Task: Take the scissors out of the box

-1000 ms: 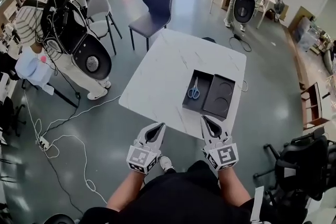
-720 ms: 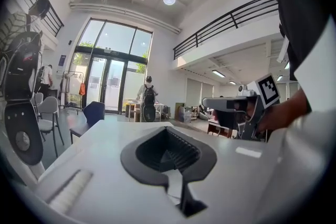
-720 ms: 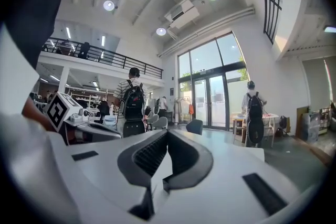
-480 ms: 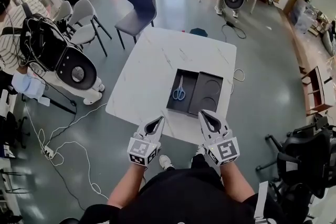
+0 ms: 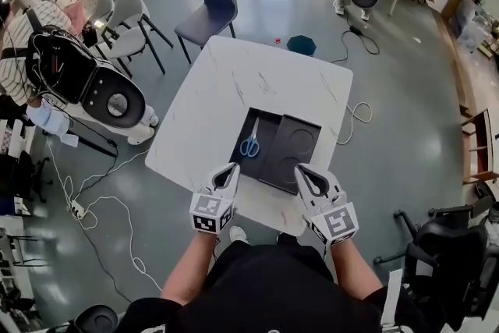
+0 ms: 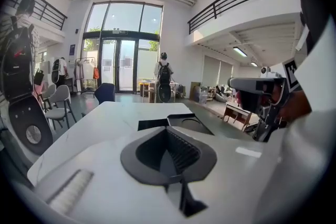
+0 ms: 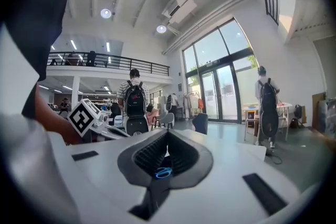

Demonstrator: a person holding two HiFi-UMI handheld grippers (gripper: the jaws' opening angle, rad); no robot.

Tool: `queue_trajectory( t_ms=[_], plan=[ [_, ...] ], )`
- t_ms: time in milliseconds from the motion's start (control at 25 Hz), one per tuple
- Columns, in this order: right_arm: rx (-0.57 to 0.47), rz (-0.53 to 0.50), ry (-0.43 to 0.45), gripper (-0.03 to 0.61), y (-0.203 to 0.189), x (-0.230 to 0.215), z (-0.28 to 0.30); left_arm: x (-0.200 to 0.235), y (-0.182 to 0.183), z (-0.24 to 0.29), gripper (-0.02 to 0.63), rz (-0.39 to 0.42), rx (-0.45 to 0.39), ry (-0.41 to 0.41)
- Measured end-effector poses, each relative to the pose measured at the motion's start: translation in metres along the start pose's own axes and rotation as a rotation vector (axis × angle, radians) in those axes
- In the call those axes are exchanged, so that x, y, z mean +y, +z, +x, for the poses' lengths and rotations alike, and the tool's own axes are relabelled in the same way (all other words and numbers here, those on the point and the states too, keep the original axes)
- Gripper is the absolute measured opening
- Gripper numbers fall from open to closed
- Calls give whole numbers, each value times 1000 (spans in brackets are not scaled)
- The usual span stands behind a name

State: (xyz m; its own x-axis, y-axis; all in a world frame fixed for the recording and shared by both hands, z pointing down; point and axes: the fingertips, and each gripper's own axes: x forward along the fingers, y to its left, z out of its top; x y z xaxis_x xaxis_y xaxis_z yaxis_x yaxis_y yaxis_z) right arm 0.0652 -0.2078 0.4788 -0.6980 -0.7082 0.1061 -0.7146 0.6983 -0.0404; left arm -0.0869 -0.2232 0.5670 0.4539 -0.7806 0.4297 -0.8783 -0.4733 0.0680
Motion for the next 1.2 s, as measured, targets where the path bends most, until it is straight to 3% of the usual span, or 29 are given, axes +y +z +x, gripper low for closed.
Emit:
queue_trajectory(
  t_ms=[240,440,720,880,1200],
  plan=[
    [7,29,82,8,-9,-18,-2,-5,-10,29,9,48,102,75],
    [14,41,108,8,-13,-18,9,11,-24,52,9,29,212,116],
    [42,67,99,8,-24,-18,24,22,-52,80,11,-16,353,79],
    [29,61,77,8,-21,-20,29,25,-57,99,105,-17,404,84],
    [24,105,49,8,-24,-30,27,32,-81,128,114,-80,539,101]
  ],
)
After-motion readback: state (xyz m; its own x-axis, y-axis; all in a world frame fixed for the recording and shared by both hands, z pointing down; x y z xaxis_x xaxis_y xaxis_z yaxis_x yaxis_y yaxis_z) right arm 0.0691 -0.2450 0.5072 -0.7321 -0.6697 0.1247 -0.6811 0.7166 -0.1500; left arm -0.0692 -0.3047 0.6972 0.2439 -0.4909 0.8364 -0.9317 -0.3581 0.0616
